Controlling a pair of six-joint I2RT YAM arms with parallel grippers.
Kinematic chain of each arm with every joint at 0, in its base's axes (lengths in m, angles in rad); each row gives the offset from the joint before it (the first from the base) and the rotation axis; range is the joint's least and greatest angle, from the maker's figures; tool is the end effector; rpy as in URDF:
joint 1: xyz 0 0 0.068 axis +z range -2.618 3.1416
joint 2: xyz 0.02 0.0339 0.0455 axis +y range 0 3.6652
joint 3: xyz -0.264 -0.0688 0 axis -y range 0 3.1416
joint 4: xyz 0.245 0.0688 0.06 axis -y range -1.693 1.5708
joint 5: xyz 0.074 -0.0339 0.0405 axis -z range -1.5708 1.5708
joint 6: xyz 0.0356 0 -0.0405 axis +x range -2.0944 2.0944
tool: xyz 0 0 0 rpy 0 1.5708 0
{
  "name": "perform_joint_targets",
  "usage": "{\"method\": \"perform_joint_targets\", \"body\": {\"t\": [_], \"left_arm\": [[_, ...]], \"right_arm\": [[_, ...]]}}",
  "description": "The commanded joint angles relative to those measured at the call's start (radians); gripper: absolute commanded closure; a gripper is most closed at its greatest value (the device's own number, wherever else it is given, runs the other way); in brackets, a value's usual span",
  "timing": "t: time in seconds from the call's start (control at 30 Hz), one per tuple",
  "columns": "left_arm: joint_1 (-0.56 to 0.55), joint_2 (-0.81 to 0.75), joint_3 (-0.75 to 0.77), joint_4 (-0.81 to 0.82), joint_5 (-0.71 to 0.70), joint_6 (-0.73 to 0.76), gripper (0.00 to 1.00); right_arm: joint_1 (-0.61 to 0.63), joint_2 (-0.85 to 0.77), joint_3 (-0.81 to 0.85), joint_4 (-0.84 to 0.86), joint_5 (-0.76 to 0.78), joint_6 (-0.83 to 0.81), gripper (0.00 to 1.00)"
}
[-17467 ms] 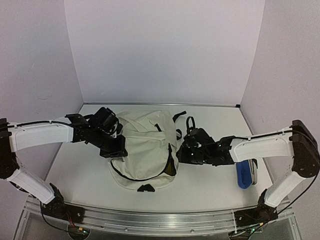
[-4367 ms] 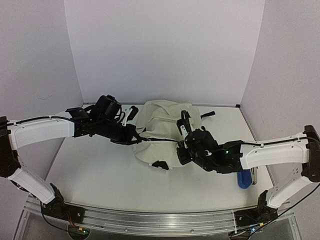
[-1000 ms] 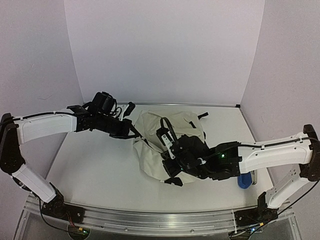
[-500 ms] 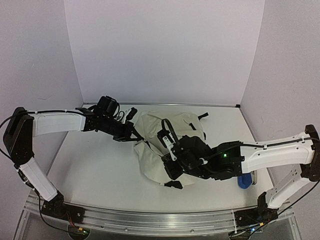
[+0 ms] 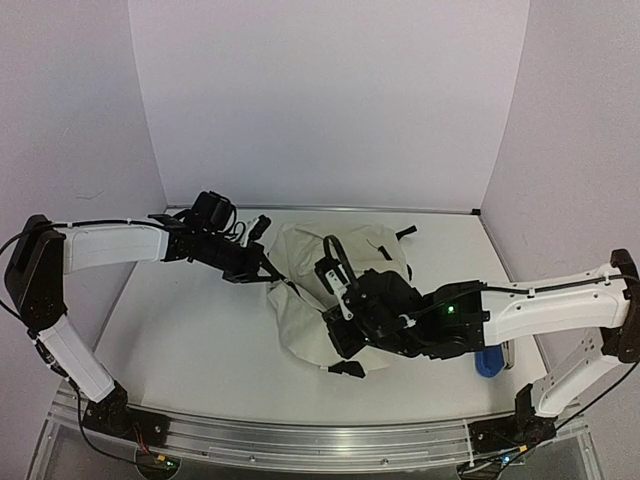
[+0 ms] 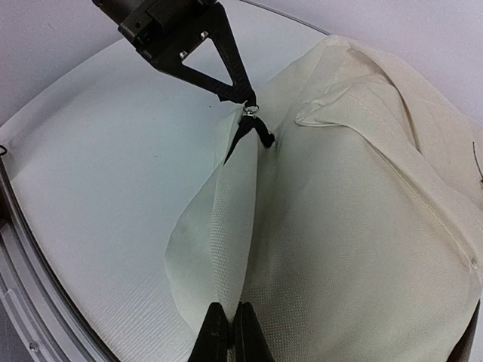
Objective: Pack the student bag
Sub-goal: Zip the student bag at the center of the board.
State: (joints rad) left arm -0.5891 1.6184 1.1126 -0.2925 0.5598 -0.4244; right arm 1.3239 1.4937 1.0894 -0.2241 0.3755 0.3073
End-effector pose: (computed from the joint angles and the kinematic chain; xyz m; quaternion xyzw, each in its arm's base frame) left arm 0.2794 -0.2094 0.2364 0.1770 0.8787 -0.3995 0.1924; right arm 0.0946 0.3218 0.2725 -0.3520 0.8059 0.2107 0.4268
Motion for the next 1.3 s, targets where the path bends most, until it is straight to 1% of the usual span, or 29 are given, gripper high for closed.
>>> {"method": "perform_joint_targets", "body": {"t": [0.0,0.13,0.17,0.2,0.33,0.37,0.53,0.7,0.83,1.03,1.17,1.2,1.27], "left_arm": [[0.157,-0.001,0.011,0.020,-0.332,-0.014,1.00],[0.157,-0.017,-0.036,0.111,-0.123,0.011,1.00],[0.156,-0.022,-0.058,0.138,-0.086,0.011,1.00],[0.157,-0.028,-0.077,0.143,-0.079,0.009,1.00],[0.159,-0.014,-0.096,0.040,-0.241,0.016,1.00],[0.160,-0.002,-0.099,0.033,-0.262,0.016,1.00],[0.161,0.082,-0.062,0.082,-0.262,-0.004,1.00],[0.171,0.155,0.021,0.121,-0.318,-0.033,1.00],[0.194,0.209,0.062,0.114,-0.342,-0.049,1.00],[0.218,0.214,0.045,0.113,-0.368,-0.076,1.00],[0.219,0.188,0.021,0.155,-0.301,-0.040,1.00],[0.218,0.182,0.018,0.157,-0.290,-0.032,1.00],[0.219,0.166,0.016,0.145,-0.286,-0.017,1.00]], "right_arm": [[0.084,-0.069,0.072,-0.036,-0.074,0.021,1.00],[0.084,-0.064,0.050,-0.037,-0.012,0.049,1.00],[0.084,-0.061,0.045,-0.037,-0.007,0.053,1.00],[0.084,-0.059,0.045,-0.036,-0.008,0.056,1.00],[0.086,-0.059,0.052,-0.029,-0.061,0.056,1.00],[0.088,-0.059,0.053,-0.030,-0.070,0.056,1.00],[0.097,-0.045,0.058,-0.031,-0.096,0.060,1.00],[0.113,-0.028,0.068,-0.031,-0.100,0.070,1.00],[0.122,-0.026,0.062,-0.031,-0.103,0.083,1.00],[0.126,-0.021,0.060,-0.028,-0.091,0.092,1.00],[0.126,0.003,0.087,-0.022,-0.018,0.114,0.99],[0.126,0.010,0.100,-0.023,0.020,0.125,0.94],[0.126,0.026,0.124,-0.027,0.099,0.161,0.61]]}}
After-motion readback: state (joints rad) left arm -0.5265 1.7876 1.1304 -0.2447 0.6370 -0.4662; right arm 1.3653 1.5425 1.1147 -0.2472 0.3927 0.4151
